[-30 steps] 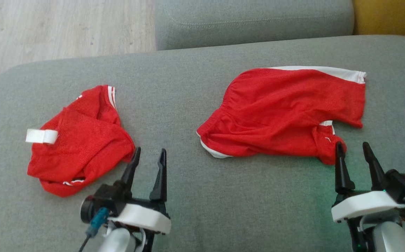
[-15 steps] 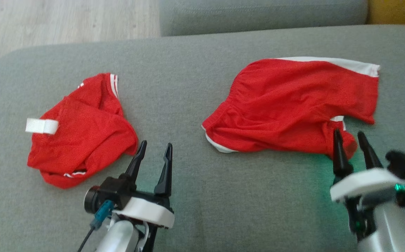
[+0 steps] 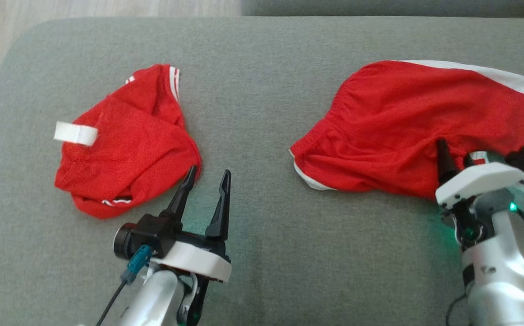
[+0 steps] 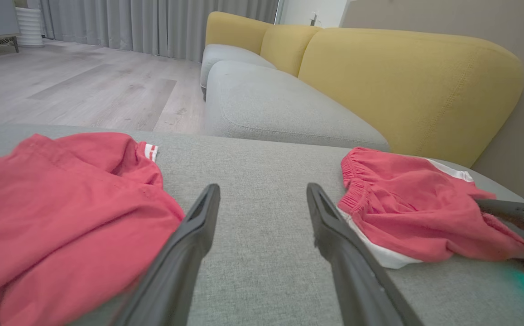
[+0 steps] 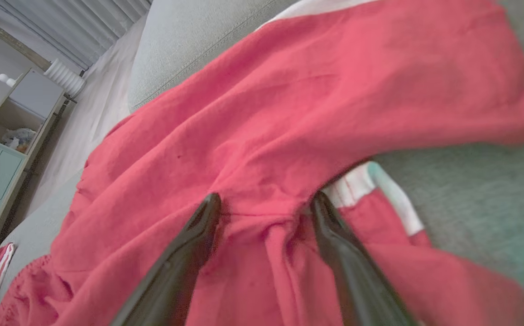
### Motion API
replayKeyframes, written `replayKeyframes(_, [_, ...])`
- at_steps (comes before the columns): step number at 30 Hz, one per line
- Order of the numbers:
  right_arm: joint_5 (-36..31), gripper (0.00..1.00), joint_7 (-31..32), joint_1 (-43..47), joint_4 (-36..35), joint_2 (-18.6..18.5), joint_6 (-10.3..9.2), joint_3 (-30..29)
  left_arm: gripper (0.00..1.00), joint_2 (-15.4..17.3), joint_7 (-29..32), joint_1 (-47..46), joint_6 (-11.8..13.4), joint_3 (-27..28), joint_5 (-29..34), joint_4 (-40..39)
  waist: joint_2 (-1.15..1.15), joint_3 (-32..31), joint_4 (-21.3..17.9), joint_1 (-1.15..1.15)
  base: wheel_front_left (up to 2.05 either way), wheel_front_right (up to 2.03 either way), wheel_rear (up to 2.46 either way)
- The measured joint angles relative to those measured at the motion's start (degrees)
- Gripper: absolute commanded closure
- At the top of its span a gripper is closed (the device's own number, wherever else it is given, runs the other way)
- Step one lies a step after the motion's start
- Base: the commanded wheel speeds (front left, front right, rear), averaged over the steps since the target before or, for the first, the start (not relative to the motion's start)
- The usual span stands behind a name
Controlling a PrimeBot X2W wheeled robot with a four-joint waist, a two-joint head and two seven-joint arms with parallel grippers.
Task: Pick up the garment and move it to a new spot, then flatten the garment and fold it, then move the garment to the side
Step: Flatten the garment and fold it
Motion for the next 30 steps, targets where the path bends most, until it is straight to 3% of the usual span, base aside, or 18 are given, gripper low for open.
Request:
replayKeyframes(4, [-0.2,0.0,-0.8,-3.6,3.2,-0.2,0.0,0.0,0.0,0.0,0.0,-0.3,0.0,-0.1,0.0,-0.1,0.0,0.8,0.9,0.0,0.0,0.0,0.0])
replayKeyframes(5, [-0.5,0.7,-1.6,-4.2,3.7,-0.2,0.0,0.0,0.0,0.0,0.0,-0.3,0.0,-0.1,0.0,-0.1,0.0,1.0,1.0,0.0,0.0,0.0,0.0])
replayKeyframes(6, [-1.0,1.0,-2.3,-4.8,4.0,-0.2,0.0,0.1,0.0,0.0,0.0,-0.3,0.0,-0.1,0.0,-0.2,0.0,1.1,1.1,0.0,0.0,0.0,0.0])
replayKeyframes(13, [-6.2,1.0,-4.9,-7.6,2.0,-0.2,0.0,1.0,0.0,0.0,0.0,-1.0,0.3,-0.3,-0.5,-0.9,0.0,1.8,1.1,-0.01,0.0,0.0,0.0])
replayKeyframes(18, [-9.5,1.0,-1.6,-11.3,-3.4,-0.9,0.0,2.0,0.0,0.0,0.0,-1.1,0.4,-0.9,-1.1,-1.6,0.0,3.0,1.3,0.0,0.0,0.0,0.0])
replayKeyframes(24, [-14.1,1.0,3.5,-15.7,-7.9,-5.1,0.0,3.5,0.0,0.0,0.0,-3.2,0.4,-2.1,-2.2,-2.9,0.0,5.0,2.7,0.0,0.0,0.0,0.0])
replayKeyframes(30, [-16.9,1.0,5.0,-19.2,-7.3,-9.2,0.0,4.7,0.0,-0.1,0.0,-4.7,0.4,-3.4,-3.0,-3.7,0.0,7.0,5.2,0.0,0.0,0.0,0.0])
